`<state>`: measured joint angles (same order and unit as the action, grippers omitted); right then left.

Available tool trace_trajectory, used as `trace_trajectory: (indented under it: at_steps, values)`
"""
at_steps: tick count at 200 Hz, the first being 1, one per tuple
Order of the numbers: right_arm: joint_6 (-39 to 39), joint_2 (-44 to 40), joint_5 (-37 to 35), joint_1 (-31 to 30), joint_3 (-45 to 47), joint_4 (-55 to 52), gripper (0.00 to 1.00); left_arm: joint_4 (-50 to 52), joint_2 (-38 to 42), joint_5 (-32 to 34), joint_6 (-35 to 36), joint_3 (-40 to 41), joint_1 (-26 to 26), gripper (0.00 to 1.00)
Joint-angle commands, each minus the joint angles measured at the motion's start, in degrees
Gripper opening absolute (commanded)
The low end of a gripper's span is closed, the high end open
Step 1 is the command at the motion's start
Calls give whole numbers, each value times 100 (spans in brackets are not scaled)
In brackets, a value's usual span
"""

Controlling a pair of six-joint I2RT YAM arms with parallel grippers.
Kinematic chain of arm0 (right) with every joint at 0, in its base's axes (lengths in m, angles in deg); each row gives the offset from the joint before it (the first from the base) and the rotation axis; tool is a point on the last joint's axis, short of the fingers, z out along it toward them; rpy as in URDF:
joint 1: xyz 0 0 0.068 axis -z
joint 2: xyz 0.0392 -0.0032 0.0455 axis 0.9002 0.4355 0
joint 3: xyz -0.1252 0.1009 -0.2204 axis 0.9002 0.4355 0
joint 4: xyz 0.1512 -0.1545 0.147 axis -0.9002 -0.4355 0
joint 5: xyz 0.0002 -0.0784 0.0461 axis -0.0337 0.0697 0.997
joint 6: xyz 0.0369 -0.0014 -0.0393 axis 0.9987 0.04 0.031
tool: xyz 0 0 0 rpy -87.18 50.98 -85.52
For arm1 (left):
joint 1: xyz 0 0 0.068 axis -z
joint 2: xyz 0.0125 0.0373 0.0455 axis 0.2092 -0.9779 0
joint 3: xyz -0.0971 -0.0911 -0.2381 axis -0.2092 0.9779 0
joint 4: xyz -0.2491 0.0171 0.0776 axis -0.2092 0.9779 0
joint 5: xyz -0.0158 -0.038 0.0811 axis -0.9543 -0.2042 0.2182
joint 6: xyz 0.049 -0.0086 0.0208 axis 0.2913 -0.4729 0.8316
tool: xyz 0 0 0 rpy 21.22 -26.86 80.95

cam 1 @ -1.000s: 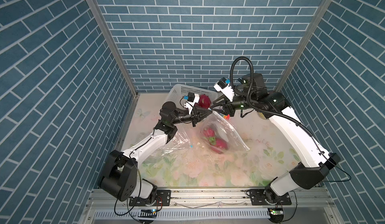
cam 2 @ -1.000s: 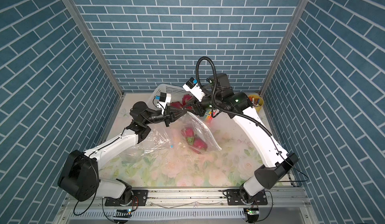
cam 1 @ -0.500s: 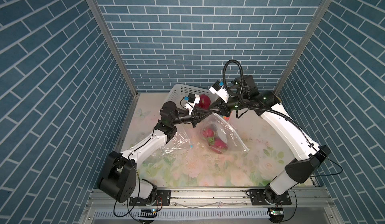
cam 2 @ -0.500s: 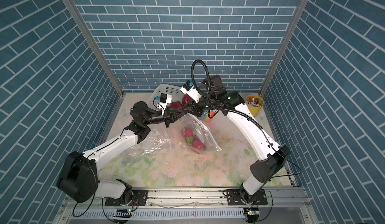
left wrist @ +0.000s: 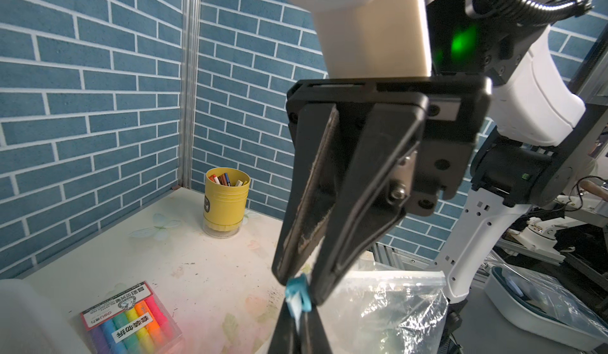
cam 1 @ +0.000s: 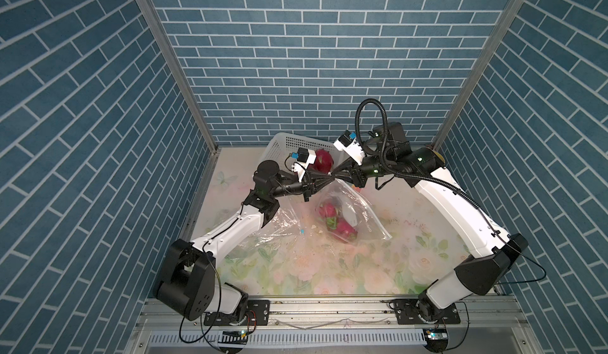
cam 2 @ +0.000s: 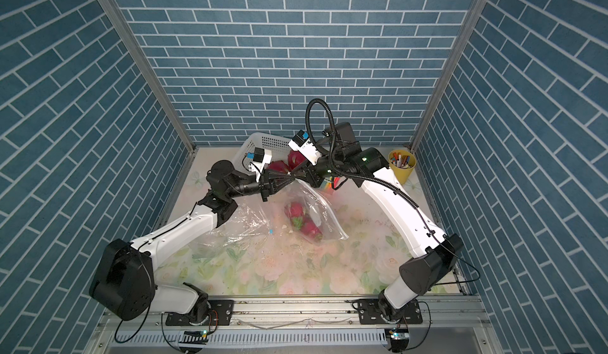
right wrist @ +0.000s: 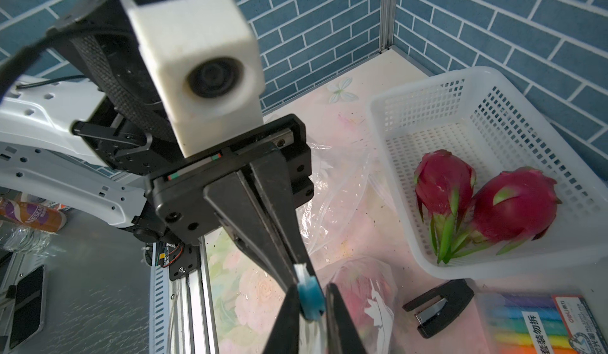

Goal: Open the zip-top bag and take out the dragon fruit
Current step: Unzip the zipper on the zipper food storage bag.

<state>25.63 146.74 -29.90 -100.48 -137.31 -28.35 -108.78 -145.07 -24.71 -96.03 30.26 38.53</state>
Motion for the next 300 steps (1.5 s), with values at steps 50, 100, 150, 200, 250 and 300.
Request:
trace_trajectory:
  at_steps: [50,100,150,200,250,300]
  values:
    - [-144,-35,212,-35,52,-39,1,-334,112,17,-26,-32,31,17]
    - [-124,-66,104,-1,55,-15,0,-177,13,10,45,62,26,26]
    - [-127,-40,75,13,-13,-11,0,-178,-55,-37,51,96,28,0]
    - [-127,151,167,10,-188,-127,21,-245,-80,-52,10,92,32,0]
    - [-105,257,204,8,-112,-112,22,-256,-86,-24,9,57,35,0]
    - [-2,197,242,8,55,-85,18,-239,-35,181,26,59,29,0]
